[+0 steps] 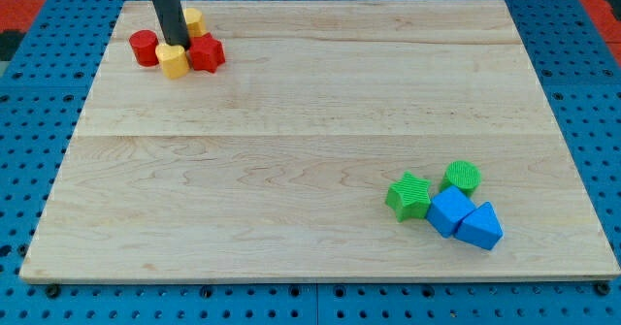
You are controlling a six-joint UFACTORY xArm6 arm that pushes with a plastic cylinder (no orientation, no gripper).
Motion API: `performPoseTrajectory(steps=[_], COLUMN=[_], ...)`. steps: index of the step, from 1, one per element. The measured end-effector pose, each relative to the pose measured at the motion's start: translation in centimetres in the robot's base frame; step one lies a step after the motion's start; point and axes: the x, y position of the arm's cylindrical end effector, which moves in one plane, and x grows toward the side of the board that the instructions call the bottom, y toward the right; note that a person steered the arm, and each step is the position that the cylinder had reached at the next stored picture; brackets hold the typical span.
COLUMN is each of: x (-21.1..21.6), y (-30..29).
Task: Slide the red star towards the center of the board
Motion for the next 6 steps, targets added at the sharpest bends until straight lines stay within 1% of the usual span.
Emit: performPoseTrajectory(steps=[1, 2, 3, 4, 5, 6], x=[0.2, 1.7, 5.6, 8.7, 9.8, 7.4], y=[2.3, 6.9, 11.6, 6.9, -2.3, -10.9])
